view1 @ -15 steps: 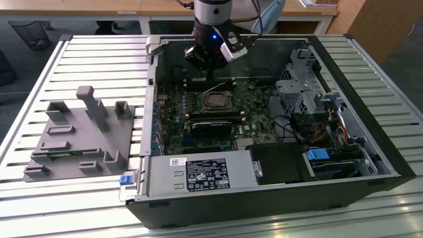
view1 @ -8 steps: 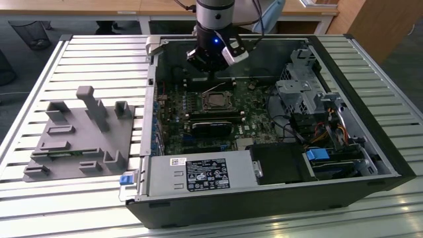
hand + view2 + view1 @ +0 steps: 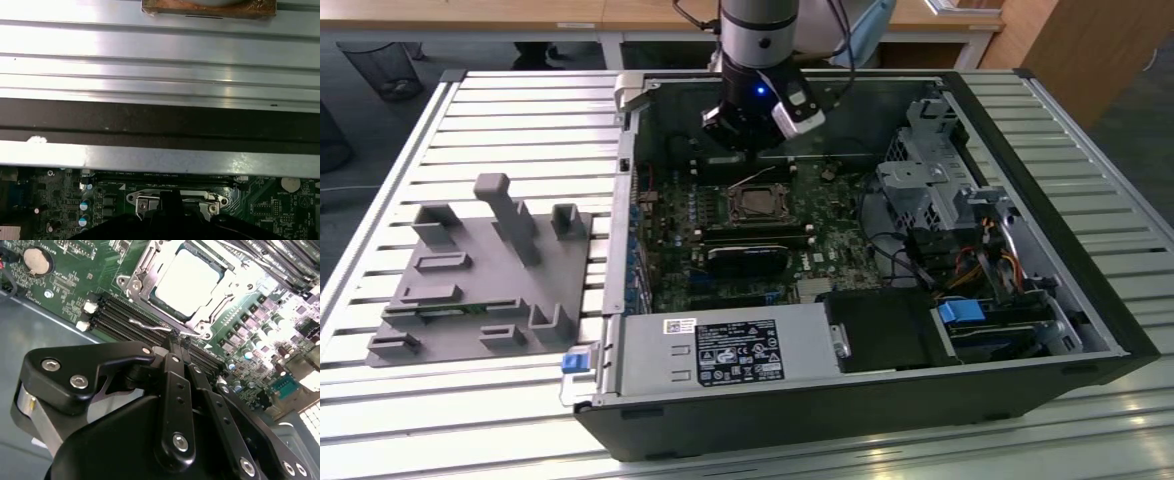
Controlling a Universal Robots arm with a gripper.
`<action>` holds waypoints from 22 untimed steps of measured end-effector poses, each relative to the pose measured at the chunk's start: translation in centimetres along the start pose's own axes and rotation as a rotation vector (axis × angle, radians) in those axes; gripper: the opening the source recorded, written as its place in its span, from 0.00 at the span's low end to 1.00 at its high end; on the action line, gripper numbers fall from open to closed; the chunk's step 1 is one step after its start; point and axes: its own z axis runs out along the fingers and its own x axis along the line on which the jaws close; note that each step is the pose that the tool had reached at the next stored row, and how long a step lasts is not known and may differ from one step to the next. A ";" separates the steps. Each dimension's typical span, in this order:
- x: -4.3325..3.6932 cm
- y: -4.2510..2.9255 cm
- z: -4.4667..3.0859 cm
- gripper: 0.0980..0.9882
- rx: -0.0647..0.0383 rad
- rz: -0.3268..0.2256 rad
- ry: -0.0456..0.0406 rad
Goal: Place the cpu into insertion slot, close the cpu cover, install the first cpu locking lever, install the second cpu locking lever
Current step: 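Install the first cpu locking lever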
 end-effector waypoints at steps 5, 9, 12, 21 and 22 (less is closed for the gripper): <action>-0.18 0.14 0.29 0.01 0.007 0.001 0.0000; -0.63 0.36 0.52 0.01 0.007 0.001 0.0000; -0.78 0.46 0.71 0.01 0.007 0.001 -0.0001; -1.25 0.65 1.37 0.01 0.007 0.001 -0.0001; -1.32 0.67 1.43 0.01 0.007 0.001 -0.0001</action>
